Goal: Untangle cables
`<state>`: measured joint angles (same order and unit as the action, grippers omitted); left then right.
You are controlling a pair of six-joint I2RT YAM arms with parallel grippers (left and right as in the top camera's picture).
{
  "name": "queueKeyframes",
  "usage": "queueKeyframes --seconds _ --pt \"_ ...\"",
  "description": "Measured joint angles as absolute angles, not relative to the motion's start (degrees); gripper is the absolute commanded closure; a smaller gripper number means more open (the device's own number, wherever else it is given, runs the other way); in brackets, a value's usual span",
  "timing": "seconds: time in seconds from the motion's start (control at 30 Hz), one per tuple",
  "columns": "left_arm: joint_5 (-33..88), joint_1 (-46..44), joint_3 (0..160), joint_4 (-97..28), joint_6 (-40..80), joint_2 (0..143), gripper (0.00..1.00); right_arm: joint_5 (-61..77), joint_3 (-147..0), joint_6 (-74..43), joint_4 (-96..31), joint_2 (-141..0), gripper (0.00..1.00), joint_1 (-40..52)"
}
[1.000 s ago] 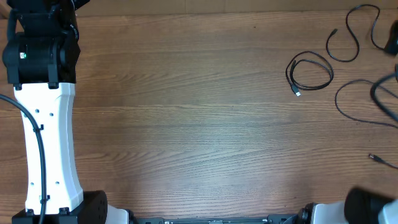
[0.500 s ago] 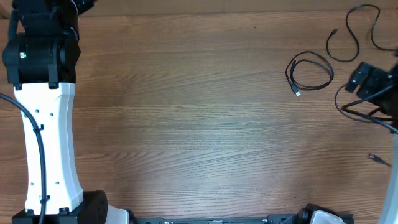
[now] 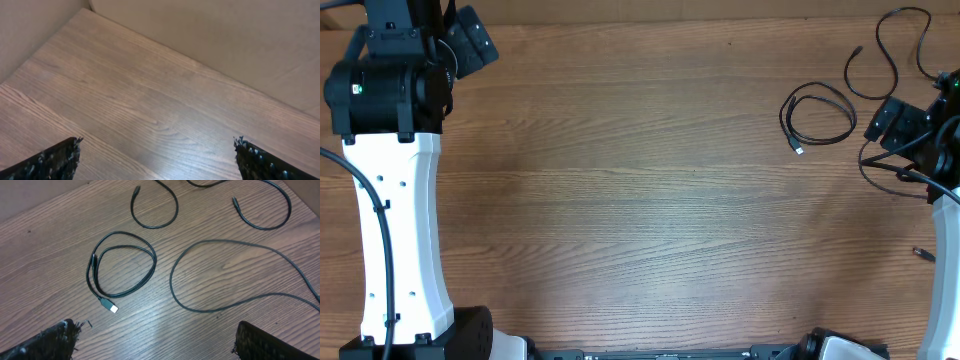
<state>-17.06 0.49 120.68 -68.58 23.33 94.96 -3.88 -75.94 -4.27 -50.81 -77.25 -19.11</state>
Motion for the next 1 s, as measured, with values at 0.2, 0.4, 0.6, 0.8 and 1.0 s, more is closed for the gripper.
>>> queueKeyframes --seconds 0.2,0.4,0.6,0.8,1.0 --pt "-17.08 0.49 120.68 -69.3 23.35 94.96 0.0 -3.86 -75.94 -4.25 -50.78 -77.25 0.0 -19.11" --pt "-17.08 0.49 120.68 -69.3 23.35 94.96 0.01 -3.88 -75.94 -4.27 -50.81 -77.25 0.0 -19.09" --pt "-17.08 0.49 120.68 -69.3 23.35 94.96 0.0 -3.88 -75.94 -4.27 -50.85 -77.25 0.0 -19.09" --pt "-17.08 0.49 120.68 -69.3 23.35 94.96 0.0 -3.88 -75.94 -4.29 -53.23 -77.25 0.0 -19.11" --pt "-17.08 0.49 120.68 -69.3 23.35 94.96 0.01 -3.9 -75.94 -4.27 -53.56 -77.25 0.0 -19.09"
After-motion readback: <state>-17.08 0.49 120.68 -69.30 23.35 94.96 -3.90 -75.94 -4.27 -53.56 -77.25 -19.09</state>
